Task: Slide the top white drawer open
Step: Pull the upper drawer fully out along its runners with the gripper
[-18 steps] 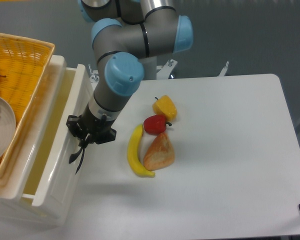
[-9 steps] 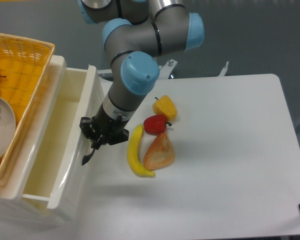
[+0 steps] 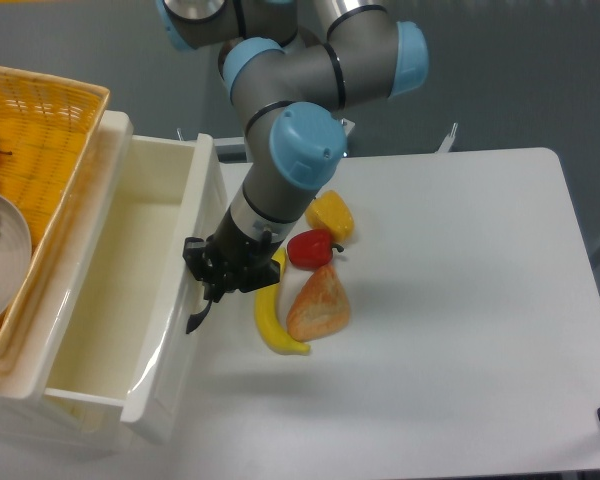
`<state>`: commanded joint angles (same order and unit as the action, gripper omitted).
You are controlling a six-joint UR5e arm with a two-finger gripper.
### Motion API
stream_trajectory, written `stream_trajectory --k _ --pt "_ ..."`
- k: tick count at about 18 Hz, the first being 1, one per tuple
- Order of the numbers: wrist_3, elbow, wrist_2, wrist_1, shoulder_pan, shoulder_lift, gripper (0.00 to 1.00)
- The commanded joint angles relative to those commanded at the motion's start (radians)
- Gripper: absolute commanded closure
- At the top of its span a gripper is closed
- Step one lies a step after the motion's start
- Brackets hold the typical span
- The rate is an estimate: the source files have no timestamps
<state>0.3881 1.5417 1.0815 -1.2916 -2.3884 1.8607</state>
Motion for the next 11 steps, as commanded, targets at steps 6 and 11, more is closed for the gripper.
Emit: stream_trajectory --k 6,11 --pt "0.002 -0.003 0.000 0.000 -0.015 0.003 0.86" --pt "0.020 -0.005 -0.003 -0.002 -0.037 0.006 0.86"
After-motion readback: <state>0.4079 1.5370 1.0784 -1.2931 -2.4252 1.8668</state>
